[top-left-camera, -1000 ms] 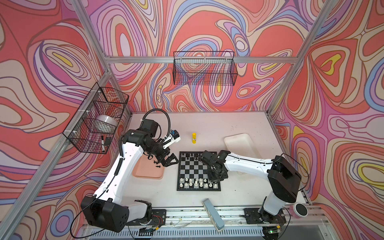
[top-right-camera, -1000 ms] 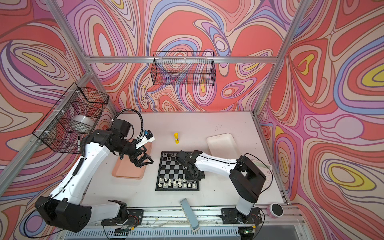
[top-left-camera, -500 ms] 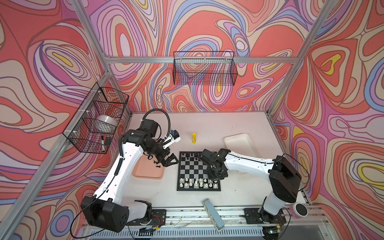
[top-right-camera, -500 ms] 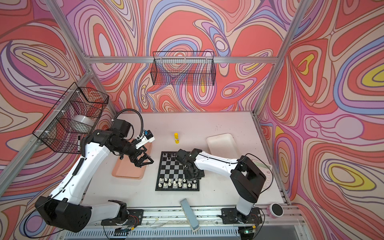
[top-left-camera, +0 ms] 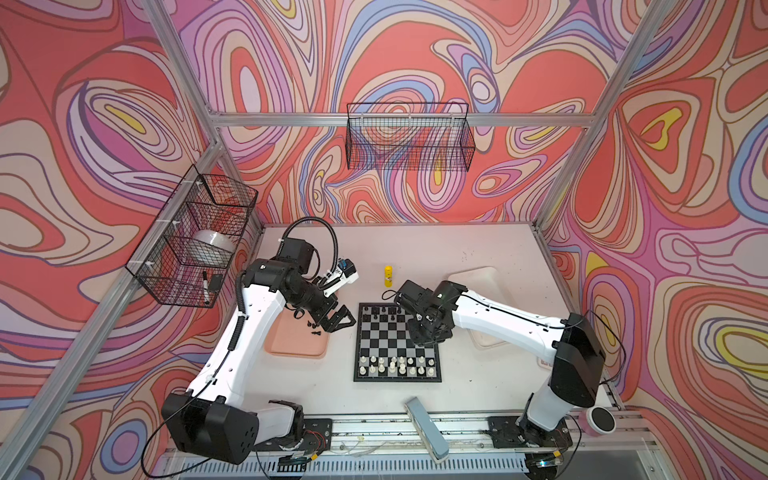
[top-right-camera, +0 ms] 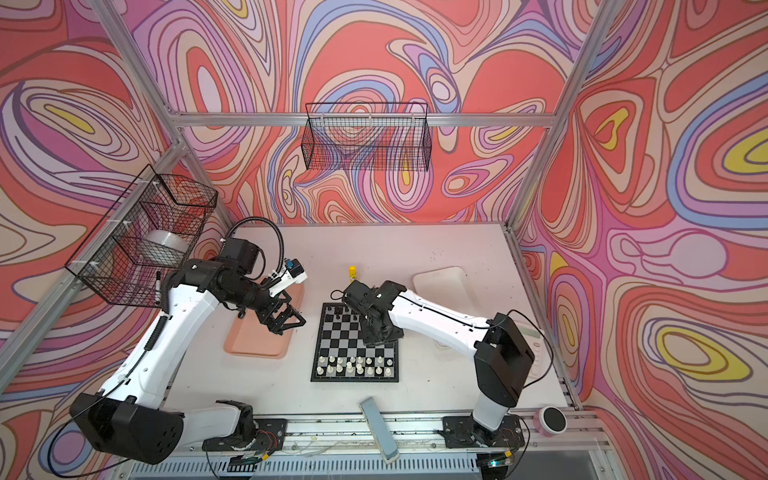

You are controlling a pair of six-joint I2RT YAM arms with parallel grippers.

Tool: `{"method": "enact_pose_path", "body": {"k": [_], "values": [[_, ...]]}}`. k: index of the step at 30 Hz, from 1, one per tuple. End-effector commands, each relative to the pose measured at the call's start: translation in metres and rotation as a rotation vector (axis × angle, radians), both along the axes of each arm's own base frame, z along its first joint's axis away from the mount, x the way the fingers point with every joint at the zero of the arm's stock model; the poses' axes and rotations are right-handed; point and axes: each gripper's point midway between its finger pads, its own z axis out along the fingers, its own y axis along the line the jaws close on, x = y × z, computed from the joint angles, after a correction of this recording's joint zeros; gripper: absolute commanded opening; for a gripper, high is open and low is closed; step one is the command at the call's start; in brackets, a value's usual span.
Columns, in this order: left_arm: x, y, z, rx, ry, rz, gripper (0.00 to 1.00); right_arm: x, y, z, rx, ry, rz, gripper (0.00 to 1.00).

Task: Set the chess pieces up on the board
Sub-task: 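Raise the right gripper over the board while the left moves over the pink tray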

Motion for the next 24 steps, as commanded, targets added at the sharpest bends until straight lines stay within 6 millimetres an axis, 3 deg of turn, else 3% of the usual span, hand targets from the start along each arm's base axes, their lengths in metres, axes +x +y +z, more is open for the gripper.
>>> {"method": "enact_pose_path", "body": {"k": [1, 8, 14, 18, 24], "values": [[0.003, 0.006, 0.005, -0.007, -0.005, 0.039, 0.98, 0.013, -0.010, 0.026, -0.010, -0.065, 0.012, 0.24], [0.012, 0.024, 0.005, 0.028, -0.056, 0.131, 1.00, 0.047, 0.011, 0.073, 0.052, -0.188, 0.082, 0.24], [0.017, 0.043, 0.005, 0.073, -0.096, 0.230, 1.00, 0.086, 0.056, 0.111, 0.125, -0.305, 0.164, 0.24], [0.020, 0.057, 0.005, 0.112, -0.134, 0.283, 1.00, 0.099, 0.088, 0.122, 0.207, -0.317, 0.202, 0.24], [0.020, 0.075, -0.011, 0.163, -0.123, 0.351, 0.98, 0.104, 0.115, 0.120, 0.269, -0.318, 0.255, 0.22]]}}
